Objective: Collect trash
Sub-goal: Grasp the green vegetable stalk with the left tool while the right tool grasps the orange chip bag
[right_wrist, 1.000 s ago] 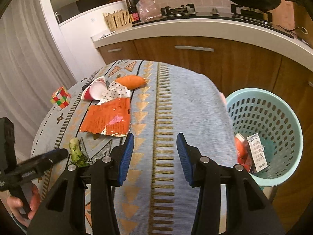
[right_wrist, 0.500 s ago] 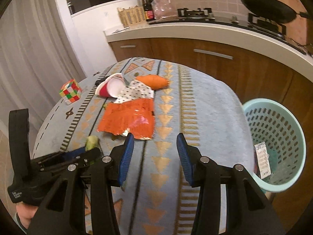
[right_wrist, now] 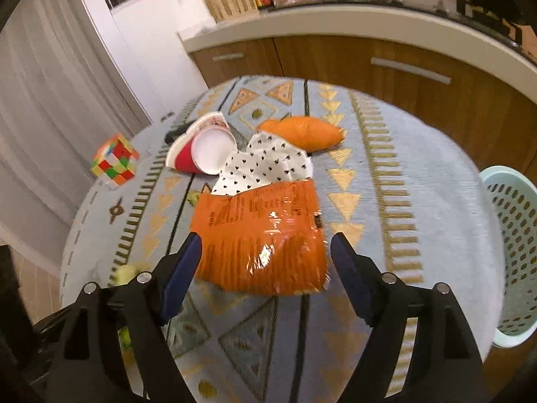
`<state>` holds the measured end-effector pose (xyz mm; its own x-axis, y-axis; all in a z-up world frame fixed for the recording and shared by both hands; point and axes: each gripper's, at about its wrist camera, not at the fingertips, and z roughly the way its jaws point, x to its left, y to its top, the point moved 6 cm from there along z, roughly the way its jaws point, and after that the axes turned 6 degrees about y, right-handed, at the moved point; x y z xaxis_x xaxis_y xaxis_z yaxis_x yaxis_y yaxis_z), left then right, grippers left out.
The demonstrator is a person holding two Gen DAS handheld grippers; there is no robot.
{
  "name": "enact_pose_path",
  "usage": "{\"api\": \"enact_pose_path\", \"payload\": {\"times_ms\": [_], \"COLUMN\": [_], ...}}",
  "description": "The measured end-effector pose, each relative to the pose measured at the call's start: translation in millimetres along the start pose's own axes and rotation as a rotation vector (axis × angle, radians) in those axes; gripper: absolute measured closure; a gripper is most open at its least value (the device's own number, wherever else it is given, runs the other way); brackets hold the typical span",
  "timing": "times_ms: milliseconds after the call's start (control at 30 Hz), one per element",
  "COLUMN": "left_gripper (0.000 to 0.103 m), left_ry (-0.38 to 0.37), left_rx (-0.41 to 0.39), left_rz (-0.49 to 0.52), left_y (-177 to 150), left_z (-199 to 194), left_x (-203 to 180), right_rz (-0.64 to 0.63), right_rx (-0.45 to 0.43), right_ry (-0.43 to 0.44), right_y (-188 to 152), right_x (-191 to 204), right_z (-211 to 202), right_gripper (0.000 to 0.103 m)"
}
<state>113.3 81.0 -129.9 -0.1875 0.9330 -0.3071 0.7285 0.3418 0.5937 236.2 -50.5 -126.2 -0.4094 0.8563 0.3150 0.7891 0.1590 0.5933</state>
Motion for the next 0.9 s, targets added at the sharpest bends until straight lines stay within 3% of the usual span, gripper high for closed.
{"api": "enact_pose_path", "payload": {"times_ms": [33, 133, 367, 533, 900], "left_gripper": [0.078, 0.078, 0.078, 0.078, 0.078], "left_ry": [-0.001, -0.008, -0.022, -0.032, -0.059], "left_rx": [-0.004, -0.011, -0.016, -0.027, -0.073], "left_rz": [0.003, 0.008, 0.028, 0.047, 0.098], "left_y": [0.8, 0.8, -0.3, -0.6, 15.5], "left_z": [-1.0, -4.3, -3.6, -6.6, -18.2], "left_x": [0.7, 1.5, -3.1, -7.5, -26.1], "right_rz": [-0.002, -0.013, 0.013, -0.005, -0.029], "right_rx": [0.011, 0.025, -0.004, -0.056, -0.197], "right_ry": [-0.007, -0.045, -0.007, -0.036, -0.057], "right_y": [-0.9, -5.6, -8.7, -8.0, 6.2], "right_x": [0.8, 0.5, -6.2, -6.9, -12.3], "right_z": [6.1, 15.2, 1.9, -16.7, -82.7], "right_gripper": [0.028, 0.044, 0.091, 0.1, 0.101]}}
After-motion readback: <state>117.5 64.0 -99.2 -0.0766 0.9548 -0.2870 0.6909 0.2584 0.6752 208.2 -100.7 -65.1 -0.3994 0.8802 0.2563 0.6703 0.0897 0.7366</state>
